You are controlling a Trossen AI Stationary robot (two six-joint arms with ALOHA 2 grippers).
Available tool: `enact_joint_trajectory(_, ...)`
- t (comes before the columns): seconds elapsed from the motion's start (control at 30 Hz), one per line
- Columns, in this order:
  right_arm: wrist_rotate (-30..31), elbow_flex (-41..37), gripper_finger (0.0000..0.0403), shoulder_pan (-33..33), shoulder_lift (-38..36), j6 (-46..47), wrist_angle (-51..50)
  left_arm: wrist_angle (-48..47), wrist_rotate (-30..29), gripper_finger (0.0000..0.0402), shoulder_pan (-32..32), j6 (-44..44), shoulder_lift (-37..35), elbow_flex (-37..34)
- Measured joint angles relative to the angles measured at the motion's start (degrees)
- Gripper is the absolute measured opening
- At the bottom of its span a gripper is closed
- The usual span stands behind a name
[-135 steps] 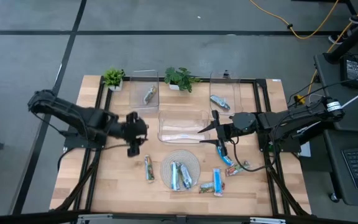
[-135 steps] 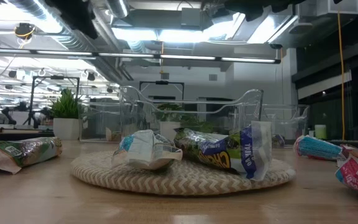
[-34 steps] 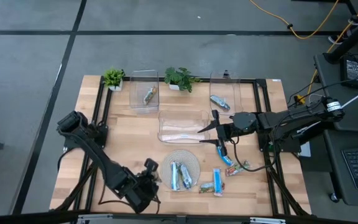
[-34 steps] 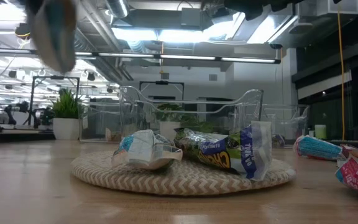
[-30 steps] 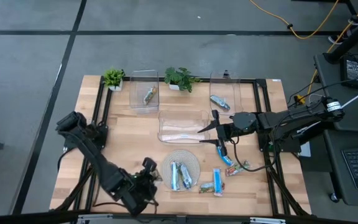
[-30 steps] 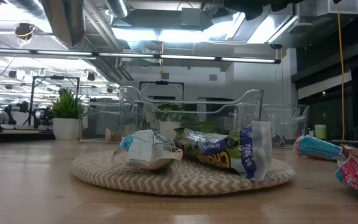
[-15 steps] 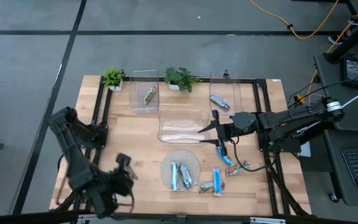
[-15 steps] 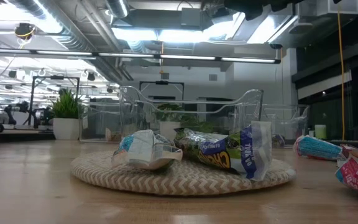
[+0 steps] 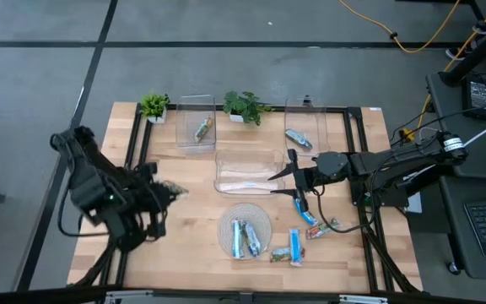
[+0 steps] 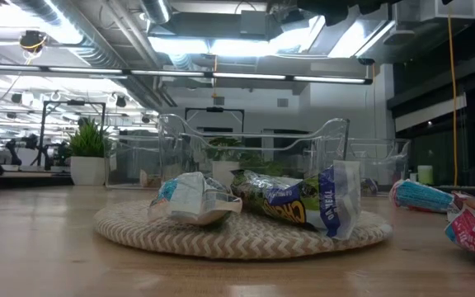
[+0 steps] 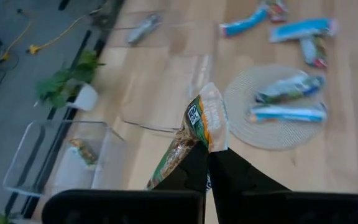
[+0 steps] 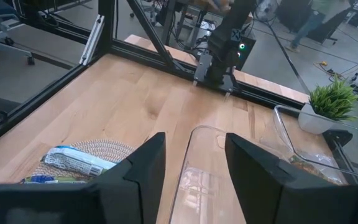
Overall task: Pick and place Granola Bars by type
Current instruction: Put the orange granola bar into the top left transparent bin
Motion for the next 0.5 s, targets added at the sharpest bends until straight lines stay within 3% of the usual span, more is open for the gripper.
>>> enact_joint_trajectory(0.3, 0.00, 0.00, 0.0169, 0.00, 0.00, -0.02, 0.00, 0.05, 1.73, 0.0003, 8.76, 4.02, -0.43, 0.00)
enact_joint_trajectory(0.5, 0.00, 0.00, 0.0169, 0.00, 0.00, 0.00, 0.00, 0.06, -0.20, 0.0003, 15.64, 5.96, -0.43, -0.02)
